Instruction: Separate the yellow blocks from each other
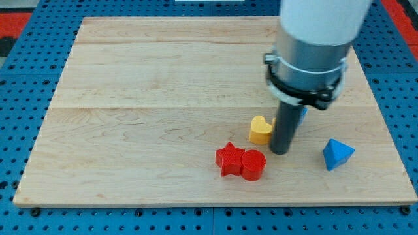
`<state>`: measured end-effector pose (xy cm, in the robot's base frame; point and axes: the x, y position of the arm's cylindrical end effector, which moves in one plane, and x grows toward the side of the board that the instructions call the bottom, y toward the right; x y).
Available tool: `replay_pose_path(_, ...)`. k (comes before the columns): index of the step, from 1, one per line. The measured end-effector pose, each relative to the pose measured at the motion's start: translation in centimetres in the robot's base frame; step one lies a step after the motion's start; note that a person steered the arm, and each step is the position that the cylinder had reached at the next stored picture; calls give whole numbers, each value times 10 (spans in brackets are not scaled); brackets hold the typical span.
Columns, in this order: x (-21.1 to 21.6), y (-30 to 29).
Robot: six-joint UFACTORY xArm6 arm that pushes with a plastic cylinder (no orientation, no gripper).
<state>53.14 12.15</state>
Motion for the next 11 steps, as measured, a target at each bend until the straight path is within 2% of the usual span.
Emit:
replay_pose_path(1,18,36)
replay_pose_path(4,-9,40)
replay_pose_path(5,-12,24)
replay_pose_path(7,-25,-58)
replay_pose_path(8,-53,-68)
replay_pose_path(9,-60,-62)
replay_pose_path(11,1,-39)
